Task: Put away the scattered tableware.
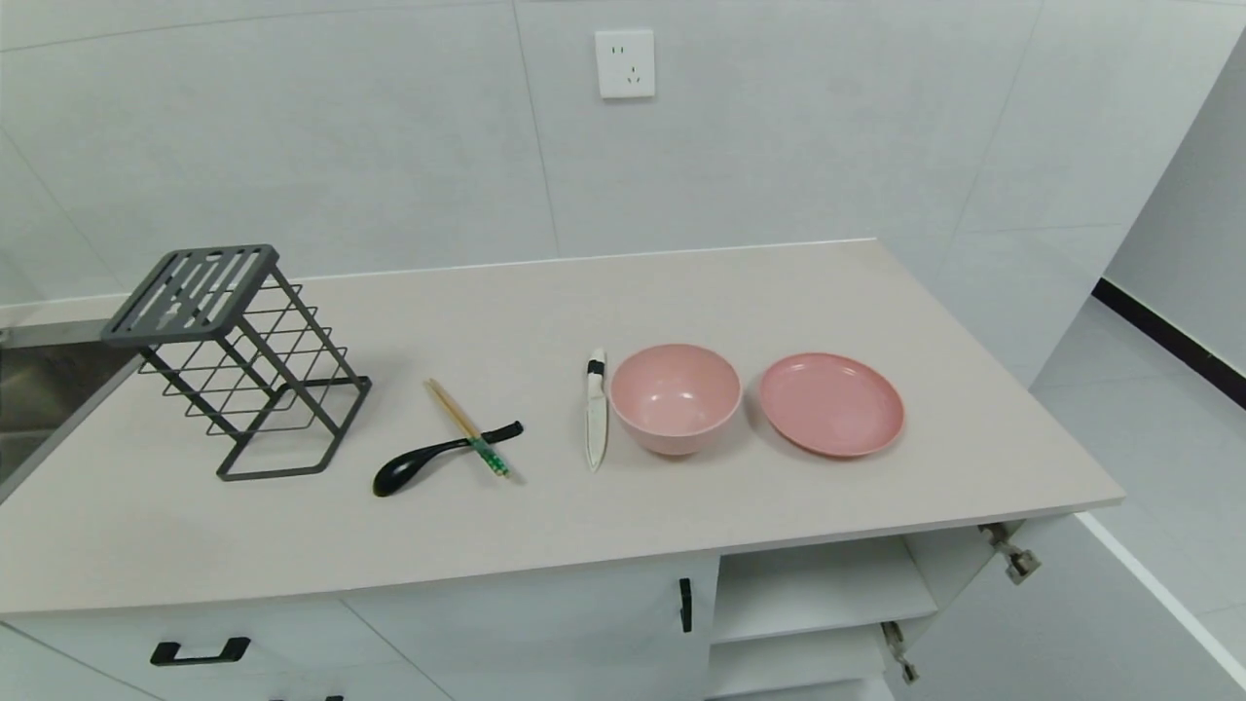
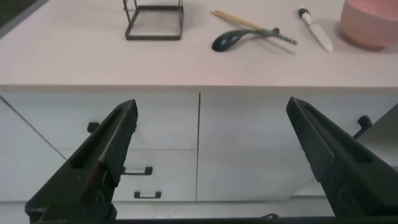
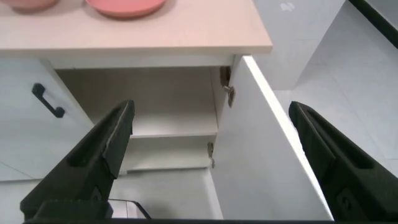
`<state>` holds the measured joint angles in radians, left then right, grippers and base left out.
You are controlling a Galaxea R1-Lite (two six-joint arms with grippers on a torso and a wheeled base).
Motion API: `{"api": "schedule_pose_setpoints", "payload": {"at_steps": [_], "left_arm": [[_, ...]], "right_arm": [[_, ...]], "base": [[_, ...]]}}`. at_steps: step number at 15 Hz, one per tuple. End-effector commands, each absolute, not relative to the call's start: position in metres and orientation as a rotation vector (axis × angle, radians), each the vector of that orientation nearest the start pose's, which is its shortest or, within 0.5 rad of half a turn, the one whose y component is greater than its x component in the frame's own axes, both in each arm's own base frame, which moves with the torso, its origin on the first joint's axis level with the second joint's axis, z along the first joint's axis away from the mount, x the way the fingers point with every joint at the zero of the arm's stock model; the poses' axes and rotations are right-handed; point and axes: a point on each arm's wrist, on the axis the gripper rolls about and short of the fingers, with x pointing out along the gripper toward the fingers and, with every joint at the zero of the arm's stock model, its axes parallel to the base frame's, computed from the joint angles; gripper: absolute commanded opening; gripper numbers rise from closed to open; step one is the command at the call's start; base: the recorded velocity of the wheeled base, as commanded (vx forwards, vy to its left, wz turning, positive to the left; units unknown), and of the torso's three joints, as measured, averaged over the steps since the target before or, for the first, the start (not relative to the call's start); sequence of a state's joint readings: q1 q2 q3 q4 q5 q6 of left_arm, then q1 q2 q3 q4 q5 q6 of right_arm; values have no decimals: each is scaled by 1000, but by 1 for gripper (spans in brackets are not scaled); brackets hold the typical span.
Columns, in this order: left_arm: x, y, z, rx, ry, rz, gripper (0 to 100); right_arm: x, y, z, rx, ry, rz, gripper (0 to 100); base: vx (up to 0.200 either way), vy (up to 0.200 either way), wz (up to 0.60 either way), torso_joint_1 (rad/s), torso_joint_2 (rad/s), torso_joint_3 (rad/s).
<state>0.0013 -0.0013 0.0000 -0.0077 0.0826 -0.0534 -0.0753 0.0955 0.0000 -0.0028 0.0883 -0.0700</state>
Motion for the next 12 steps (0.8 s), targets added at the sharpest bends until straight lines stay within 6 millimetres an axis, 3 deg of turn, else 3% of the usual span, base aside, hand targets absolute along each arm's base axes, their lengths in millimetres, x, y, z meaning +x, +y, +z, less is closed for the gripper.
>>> {"api": "schedule_pose_setpoints", "payload": {"at_steps": [1, 4, 10, 12], "left_arm": [[-23, 2, 76, -54, -11, 84, 100], [-23, 2, 76, -54, -11, 84, 100], [-23, 2, 76, -54, -11, 84, 100], [-23, 2, 76, -54, -10, 84, 100]], "right_arm": [[-15, 3, 78, -63, 91, 17, 100], [-15, 3, 78, -63, 91, 17, 100], [-15, 3, 78, -63, 91, 17, 100], [-15, 3, 78, -63, 91, 17, 100]], "base": [[0, 0, -600, 310, -593, -295], [0, 0, -200, 264, -538, -248], [0, 0, 0, 8, -28, -9], [200, 0, 0, 2, 0, 5]]}}
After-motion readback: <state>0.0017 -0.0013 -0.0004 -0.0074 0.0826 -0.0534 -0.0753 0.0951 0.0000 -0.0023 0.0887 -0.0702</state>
